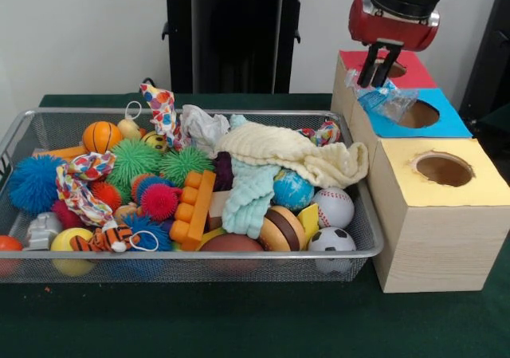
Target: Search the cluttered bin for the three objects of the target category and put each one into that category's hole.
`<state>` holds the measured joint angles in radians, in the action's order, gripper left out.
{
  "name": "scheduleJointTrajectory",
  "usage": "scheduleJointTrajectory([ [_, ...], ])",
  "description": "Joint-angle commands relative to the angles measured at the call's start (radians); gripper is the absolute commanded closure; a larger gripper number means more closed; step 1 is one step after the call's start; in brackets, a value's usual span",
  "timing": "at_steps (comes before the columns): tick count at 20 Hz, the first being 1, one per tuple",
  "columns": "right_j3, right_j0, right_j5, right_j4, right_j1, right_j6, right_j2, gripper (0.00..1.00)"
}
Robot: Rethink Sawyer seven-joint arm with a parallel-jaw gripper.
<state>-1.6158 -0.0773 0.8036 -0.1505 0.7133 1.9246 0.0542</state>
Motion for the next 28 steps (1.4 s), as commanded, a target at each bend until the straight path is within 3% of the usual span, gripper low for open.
scheduleJointTrajectory([
  [1, 0.116, -0.015, 0.120, -0.006, -0.113, 0.225, 0.052, 1.00],
  [3, 0.124, -0.023, 0.126, 0.005, -0.118, 0.232, 0.060, 1.00],
  [4, 0.127, -0.028, 0.126, 0.012, -0.121, 0.237, 0.066, 0.00],
  [26, 0.175, -0.049, 0.162, 0.073, -0.157, 0.236, 0.095, 0.00],
  [28, 0.145, -0.028, 0.143, 0.127, -0.154, 0.237, 0.055, 0.00],
])
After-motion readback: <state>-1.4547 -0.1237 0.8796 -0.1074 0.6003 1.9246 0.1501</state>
